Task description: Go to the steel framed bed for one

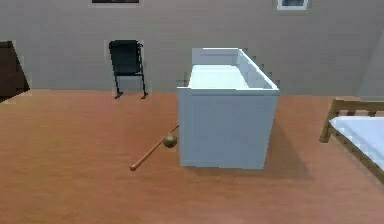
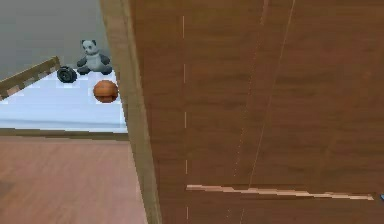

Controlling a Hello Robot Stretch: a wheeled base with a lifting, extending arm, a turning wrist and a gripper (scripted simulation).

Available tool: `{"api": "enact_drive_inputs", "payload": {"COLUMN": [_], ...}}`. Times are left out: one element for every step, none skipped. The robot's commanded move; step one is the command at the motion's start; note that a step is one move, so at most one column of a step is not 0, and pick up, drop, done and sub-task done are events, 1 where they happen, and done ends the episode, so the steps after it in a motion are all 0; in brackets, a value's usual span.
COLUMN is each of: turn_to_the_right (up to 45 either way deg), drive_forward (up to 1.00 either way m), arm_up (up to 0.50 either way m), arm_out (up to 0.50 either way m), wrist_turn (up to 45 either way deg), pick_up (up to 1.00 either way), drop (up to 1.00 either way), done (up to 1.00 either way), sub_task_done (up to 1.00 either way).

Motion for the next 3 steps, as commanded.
{"api": "enact_drive_inputs", "payload": {"turn_to_the_right": [-15.0,0.0,-45.0], "drive_forward": [0.00,0.60,0.00], "arm_up": [0.00,0.00,0.00], "arm_out": [0.00,0.00,0.00], "wrist_turn": [0.0,0.0,0.0], "pick_up": [0.00,0.00,0.00], "drop": [0.00,0.00,0.00], "done": [0.00,0.00,0.00], "sub_task_done": [0.00,0.00,0.00]}}
